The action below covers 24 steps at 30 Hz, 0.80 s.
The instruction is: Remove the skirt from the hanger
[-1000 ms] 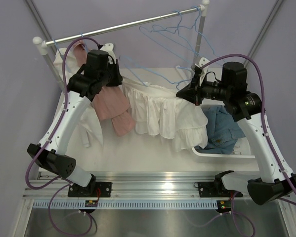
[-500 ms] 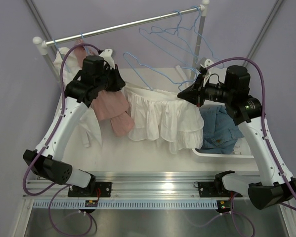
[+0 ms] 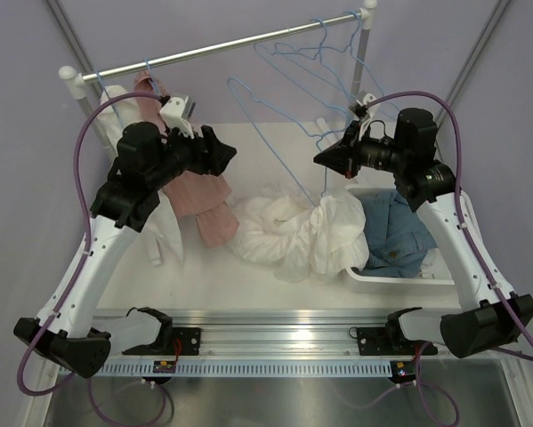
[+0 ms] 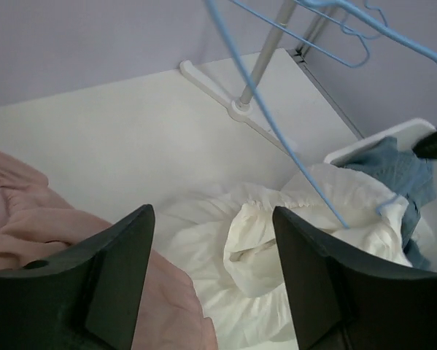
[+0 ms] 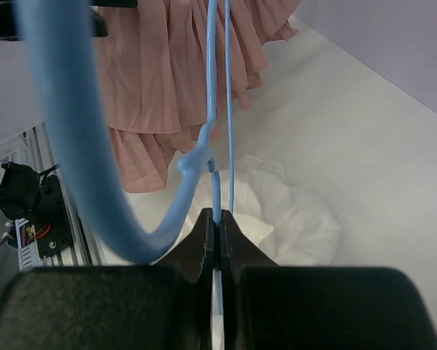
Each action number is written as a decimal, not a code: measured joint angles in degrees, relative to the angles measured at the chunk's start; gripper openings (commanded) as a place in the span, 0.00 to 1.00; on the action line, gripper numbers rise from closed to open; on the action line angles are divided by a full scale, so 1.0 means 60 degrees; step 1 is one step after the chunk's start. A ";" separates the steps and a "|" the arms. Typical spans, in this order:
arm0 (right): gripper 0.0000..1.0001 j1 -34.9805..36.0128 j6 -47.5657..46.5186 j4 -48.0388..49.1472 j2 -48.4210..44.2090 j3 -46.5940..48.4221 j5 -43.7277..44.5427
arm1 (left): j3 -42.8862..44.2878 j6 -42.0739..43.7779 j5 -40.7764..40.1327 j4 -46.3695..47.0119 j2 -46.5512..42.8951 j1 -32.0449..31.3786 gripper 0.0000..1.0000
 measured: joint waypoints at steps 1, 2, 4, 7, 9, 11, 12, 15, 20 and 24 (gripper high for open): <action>0.00 0.0000 0.0029 0.0055 0.0120 0.0044 0.0004 | -0.0051 0.0240 0.0058 0.0120 -0.0091 -0.0200 0.73; 0.00 0.0000 0.0044 0.0106 0.0270 0.0087 0.0004 | -0.0106 0.0466 0.0135 0.0226 -0.0164 -0.0423 0.73; 0.00 0.0000 0.0044 0.0131 0.0393 0.0098 0.0000 | -0.0135 0.0951 0.0262 0.0350 -0.0222 -0.0871 0.74; 0.00 0.0033 -0.0146 0.0106 0.0608 0.0160 -0.0007 | -0.0135 0.1891 0.0313 0.0463 -0.0222 -0.1494 0.74; 0.00 0.0102 -0.0415 -0.0015 0.0732 0.0335 0.0000 | -0.0135 0.2623 0.0237 0.0484 -0.0222 -0.1858 0.75; 0.00 0.0240 -0.0780 -0.0215 0.0816 0.0535 0.0011 | -0.0135 0.3439 0.0040 0.0488 -0.0222 -0.2262 0.78; 0.00 0.0317 -0.0958 -0.0288 0.0827 0.0590 0.0025 | -0.0135 0.3996 -0.0142 0.0484 -0.0222 -0.2517 0.79; 0.00 0.0608 -0.1603 -0.0634 0.0827 0.0714 0.0178 | -0.0135 0.5763 -0.0863 0.0484 -0.0222 -0.3399 0.85; 0.00 0.1027 -0.2674 -0.1384 0.0845 0.0750 0.0608 | -0.0138 0.8021 -0.2109 0.0780 -0.0153 -0.4324 0.84; 0.00 0.1239 -0.3410 -0.1905 0.0852 0.0823 0.0860 | -0.0135 0.9191 -0.2922 0.1413 0.0080 -0.4379 0.86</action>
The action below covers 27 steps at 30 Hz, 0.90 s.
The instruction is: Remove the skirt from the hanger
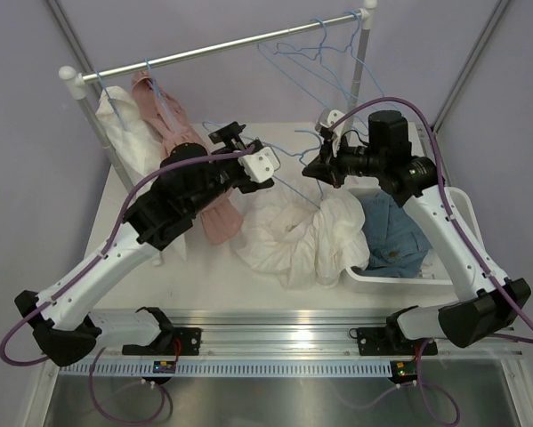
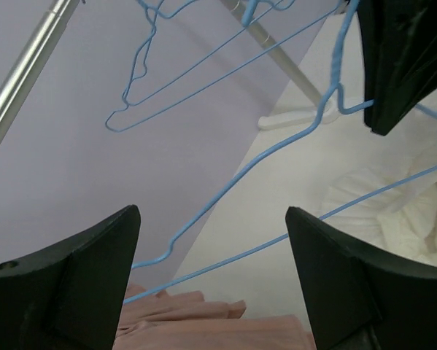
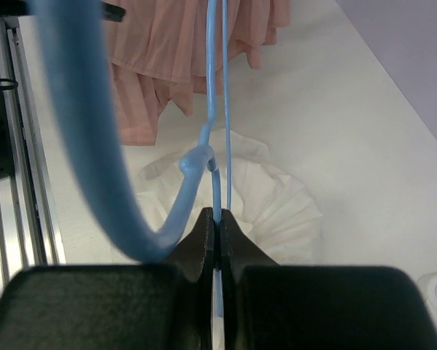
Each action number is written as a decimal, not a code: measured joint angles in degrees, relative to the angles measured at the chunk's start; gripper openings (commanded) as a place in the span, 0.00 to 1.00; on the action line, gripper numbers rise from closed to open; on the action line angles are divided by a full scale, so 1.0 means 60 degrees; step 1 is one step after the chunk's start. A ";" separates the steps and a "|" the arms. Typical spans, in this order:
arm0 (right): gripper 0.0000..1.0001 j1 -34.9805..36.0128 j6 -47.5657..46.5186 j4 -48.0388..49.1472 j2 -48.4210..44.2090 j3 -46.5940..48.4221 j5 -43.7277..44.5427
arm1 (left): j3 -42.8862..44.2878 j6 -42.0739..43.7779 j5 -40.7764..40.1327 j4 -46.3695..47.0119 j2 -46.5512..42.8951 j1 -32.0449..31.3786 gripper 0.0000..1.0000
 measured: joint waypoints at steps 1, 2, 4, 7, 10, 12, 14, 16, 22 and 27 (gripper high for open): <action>0.00 0.0040 -0.0149 -0.0106 0.0000 0.0026 0.0044 | 0.0000 0.0157 -0.0084 0.0076 0.0058 0.0004 0.86; 0.00 0.0066 -0.0291 -0.0186 0.0000 0.0051 0.0073 | 0.0029 0.0361 -0.0138 0.0095 0.0160 0.0004 0.86; 0.00 0.0106 -0.0517 -0.0379 0.0000 0.0124 0.0109 | 0.0219 0.0743 -0.0142 -0.0058 0.0510 -0.0004 0.85; 0.00 0.0113 -0.0772 -0.0637 0.0000 0.0259 0.0098 | 0.0441 0.1071 -0.0073 -0.0397 0.1100 -0.0004 0.82; 0.00 0.0113 -0.0907 -0.0798 0.0000 0.0361 -0.0040 | 0.0426 0.1264 -0.0044 -0.0678 0.1435 -0.0004 0.78; 0.00 0.0113 -0.0973 -0.0903 -0.0004 0.0397 -0.0178 | 0.0419 0.1322 -0.0044 -0.0685 0.1523 -0.0004 0.74; 0.00 0.0113 -0.1013 -0.0987 -0.0004 0.0397 -0.0299 | 0.0419 0.1326 -0.0044 -0.0637 0.1519 -0.0004 0.60; 0.00 0.0117 -0.1038 -0.1093 -0.0004 0.0397 -0.0397 | 0.0419 0.1290 -0.0044 -0.0565 0.1512 -0.0004 0.40; 0.00 0.0084 -0.1027 -0.0973 -0.0044 0.0393 -0.0346 | 0.0310 0.1526 -0.0036 -0.0871 0.1421 0.0004 0.00; 0.15 -0.0018 -0.0681 -0.0739 -0.0066 0.0273 -0.0674 | -0.0004 0.1286 0.0222 -0.0860 0.1155 0.0157 0.00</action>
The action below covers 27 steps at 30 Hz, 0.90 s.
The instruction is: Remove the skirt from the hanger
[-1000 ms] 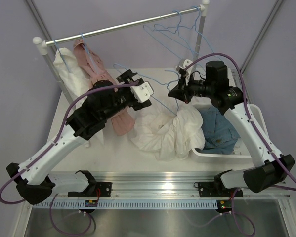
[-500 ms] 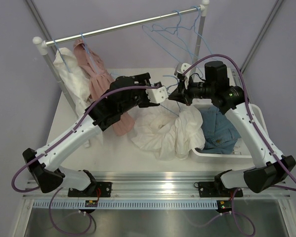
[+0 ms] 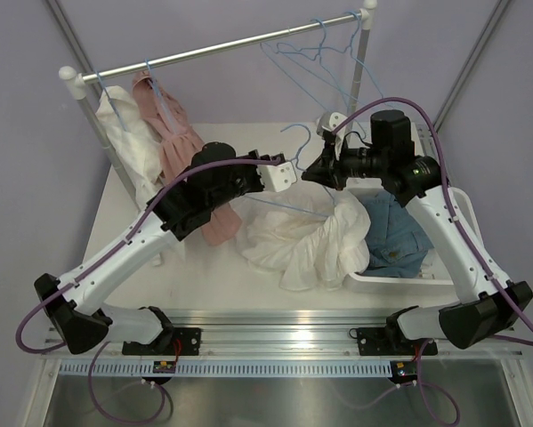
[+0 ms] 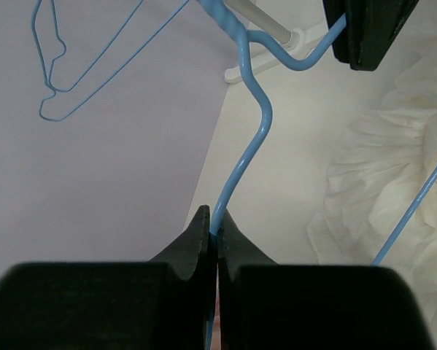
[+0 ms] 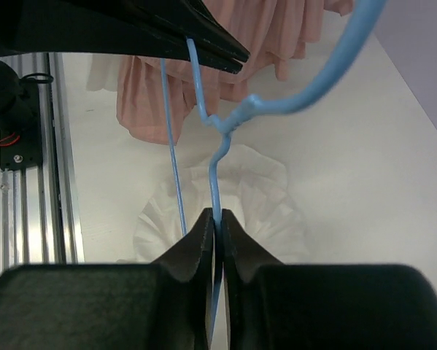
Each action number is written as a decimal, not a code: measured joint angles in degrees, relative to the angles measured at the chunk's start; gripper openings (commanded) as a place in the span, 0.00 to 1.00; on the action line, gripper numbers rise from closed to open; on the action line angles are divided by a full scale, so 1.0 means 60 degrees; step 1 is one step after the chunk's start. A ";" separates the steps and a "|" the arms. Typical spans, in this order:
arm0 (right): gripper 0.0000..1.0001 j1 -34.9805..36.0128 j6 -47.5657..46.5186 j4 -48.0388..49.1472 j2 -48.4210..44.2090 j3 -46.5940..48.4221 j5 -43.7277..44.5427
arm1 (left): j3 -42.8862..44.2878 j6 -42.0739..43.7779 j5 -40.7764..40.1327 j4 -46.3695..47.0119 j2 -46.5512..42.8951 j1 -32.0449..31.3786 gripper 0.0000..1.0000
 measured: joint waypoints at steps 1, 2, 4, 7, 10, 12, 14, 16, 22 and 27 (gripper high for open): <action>0.23 -0.0025 0.0080 0.0117 0.0000 -0.0047 -0.0138 | -0.0087 -0.0113 0.0117 0.0029 -0.0091 0.0055 0.00; 0.29 -0.0062 0.0168 0.0226 -0.0004 -0.0102 -0.0306 | -0.0197 -0.0270 0.0226 0.0069 -0.0189 0.0146 0.00; 0.38 -0.0186 0.0251 0.0310 -0.0029 -0.0284 -0.0656 | -0.0372 -0.0576 0.0430 0.0186 -0.0397 0.0390 0.00; 0.41 -0.0313 0.0215 0.0357 -0.0044 -0.0594 -0.1191 | -0.0510 -0.0903 0.0597 0.0361 -0.0696 0.0692 0.00; 0.36 -0.0353 0.0138 0.0423 -0.0047 -0.0871 -0.1727 | -0.0514 -0.1100 0.0743 0.0517 -0.0863 0.0750 0.00; 0.33 -0.0393 0.0018 0.0426 -0.0051 -0.1027 -0.2098 | -0.0514 -0.1158 0.0823 0.0590 -0.0918 0.0750 0.00; 0.26 -0.0426 -0.0066 0.0419 -0.0051 -0.1082 -0.2313 | -0.0514 -0.1188 0.0903 0.0699 -0.0922 0.0750 0.00; 0.17 -0.0488 -0.0142 0.0419 -0.0051 -0.1086 -0.2470 | -0.0532 -0.1188 0.0962 0.0725 -0.0925 0.0750 0.00; 0.53 -0.0674 -0.0084 0.0393 -0.0055 -0.1089 -0.2718 | -0.0583 -0.1075 0.1035 0.0783 -0.0933 0.0725 0.00; 0.66 -0.0841 -0.0251 0.0029 -0.0127 -0.0984 -0.2805 | -0.0565 -0.0714 0.0852 0.0688 -0.0940 0.0750 0.00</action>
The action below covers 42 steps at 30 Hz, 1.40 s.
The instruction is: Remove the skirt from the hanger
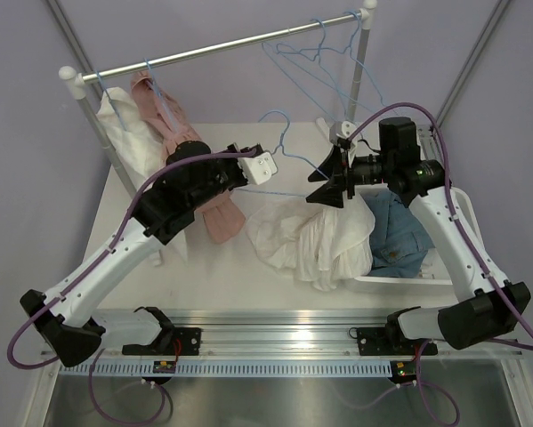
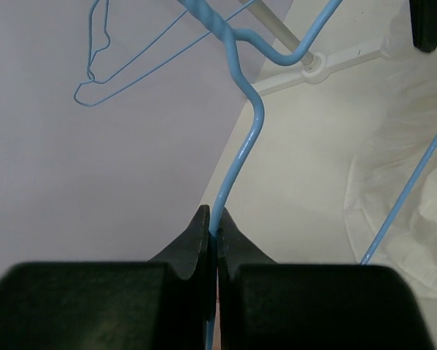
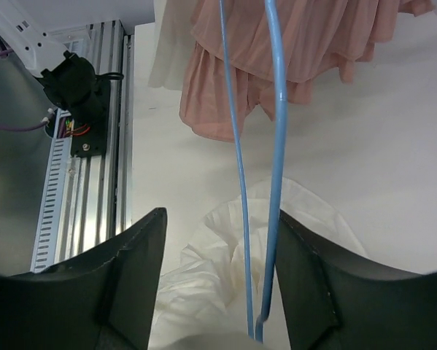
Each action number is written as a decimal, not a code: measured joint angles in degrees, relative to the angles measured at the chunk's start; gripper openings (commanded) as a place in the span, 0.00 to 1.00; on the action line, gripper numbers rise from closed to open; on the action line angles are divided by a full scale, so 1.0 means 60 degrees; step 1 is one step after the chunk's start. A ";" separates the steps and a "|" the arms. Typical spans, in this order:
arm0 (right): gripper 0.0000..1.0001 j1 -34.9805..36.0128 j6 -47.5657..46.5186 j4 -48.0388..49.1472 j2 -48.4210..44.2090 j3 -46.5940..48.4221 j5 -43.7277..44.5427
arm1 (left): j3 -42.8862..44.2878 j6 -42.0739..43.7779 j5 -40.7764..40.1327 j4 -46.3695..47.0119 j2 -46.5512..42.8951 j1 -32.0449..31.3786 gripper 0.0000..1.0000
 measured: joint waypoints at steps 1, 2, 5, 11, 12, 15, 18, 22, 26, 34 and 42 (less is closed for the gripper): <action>0.67 -0.0131 -0.0029 -0.0171 0.0004 0.0120 -0.0095 | 0.0000 0.0117 -0.0047 -0.0047 -0.0015 0.0004 0.00; 0.69 -0.0270 -0.0073 -0.0404 0.0004 0.0295 -0.0171 | 0.0004 0.0219 -0.0091 -0.0109 -0.0036 0.0004 0.00; 0.73 -0.0648 -0.0444 -0.1140 0.0004 0.1071 -0.0404 | 0.0004 0.0466 -0.0219 -0.0280 -0.0146 0.0058 0.00; 0.75 -0.0707 -0.1534 -0.2222 -0.0248 0.1668 -0.0288 | 0.0004 0.0761 -0.0477 -0.0426 -0.0448 0.0208 0.00; 0.74 -0.0714 -0.1705 -0.2371 -0.0248 0.1668 -0.0193 | 0.0004 0.0798 -0.0528 -0.0430 -0.0488 0.0222 0.00; 0.73 -0.0769 -0.2277 -0.2827 -0.0229 0.1577 0.0244 | 0.0004 0.0911 -0.0656 -0.0433 -0.0594 0.0244 0.00; 0.72 -0.0787 -0.2637 -0.3096 -0.0178 0.1490 0.0725 | 0.0004 0.0965 -0.0750 -0.0441 -0.0685 0.0244 0.00; 0.66 -0.0805 -0.2892 -0.3144 -0.0091 0.1315 0.1351 | 0.0004 0.0973 -0.0892 -0.0466 -0.0867 0.0244 0.00; 0.43 -0.0809 -0.2994 -0.3115 -0.0080 0.1133 0.1767 | -0.0051 0.0965 -0.1056 -0.0474 -0.1166 0.0244 0.00; 0.04 -0.0812 -0.2907 -0.3049 -0.0066 0.1049 0.2091 | -0.0342 0.0962 -0.1406 -0.0652 -0.1832 0.0251 0.00; 0.00 -0.1501 -0.1974 -0.2510 -0.0066 0.1490 0.1362 | -0.0521 0.0805 -0.1548 -0.0871 -0.2178 0.0226 0.00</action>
